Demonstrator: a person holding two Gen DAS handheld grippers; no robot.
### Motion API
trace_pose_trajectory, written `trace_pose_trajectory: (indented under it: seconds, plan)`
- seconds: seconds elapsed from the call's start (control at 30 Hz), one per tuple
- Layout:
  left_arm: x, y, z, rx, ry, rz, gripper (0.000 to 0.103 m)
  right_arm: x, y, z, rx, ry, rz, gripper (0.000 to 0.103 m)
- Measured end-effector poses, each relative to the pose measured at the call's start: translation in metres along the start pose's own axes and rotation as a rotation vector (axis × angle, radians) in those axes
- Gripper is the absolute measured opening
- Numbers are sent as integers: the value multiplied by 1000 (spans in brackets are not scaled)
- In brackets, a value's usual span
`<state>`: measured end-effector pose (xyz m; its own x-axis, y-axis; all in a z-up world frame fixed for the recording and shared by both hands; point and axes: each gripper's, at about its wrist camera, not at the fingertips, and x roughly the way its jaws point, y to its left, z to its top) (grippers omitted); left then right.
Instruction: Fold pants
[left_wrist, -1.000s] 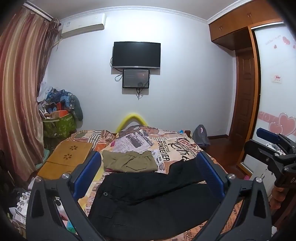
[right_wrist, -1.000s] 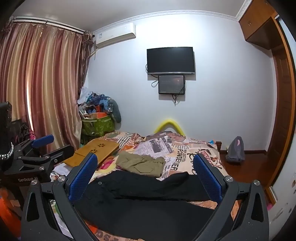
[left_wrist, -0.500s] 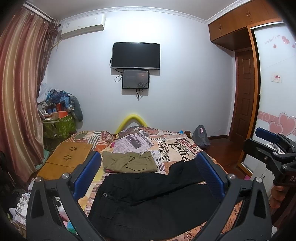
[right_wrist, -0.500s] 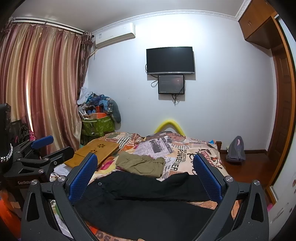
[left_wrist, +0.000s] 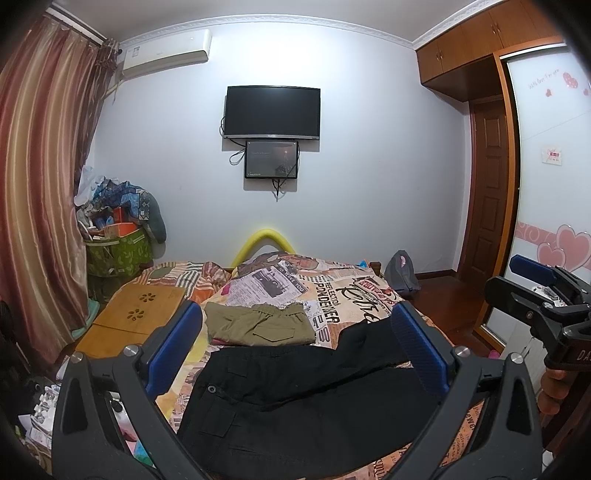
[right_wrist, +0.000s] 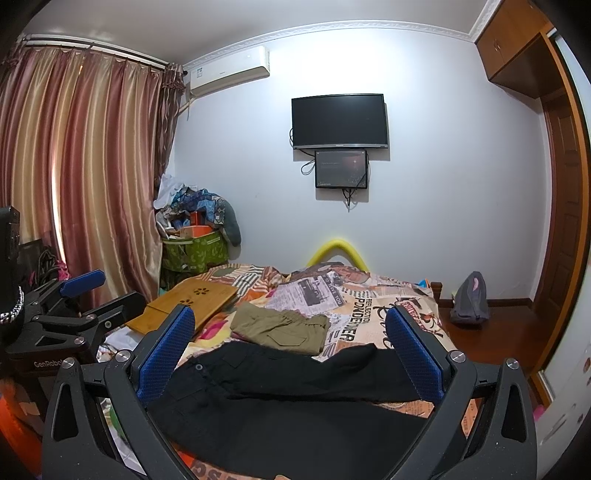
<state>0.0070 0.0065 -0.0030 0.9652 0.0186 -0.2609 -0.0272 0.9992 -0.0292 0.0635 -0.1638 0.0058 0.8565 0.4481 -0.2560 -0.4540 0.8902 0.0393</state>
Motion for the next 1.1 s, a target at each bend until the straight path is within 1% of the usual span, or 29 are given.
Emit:
trace_pose_trajectory:
  seconds: [0.53,1.1]
  plan:
    - [1,-4,2,1,2,-5,103,0,-1,0,3,2,2,103]
    - [2,0,2,-8,6,-6,103,1,-1,0,7,4,6,103]
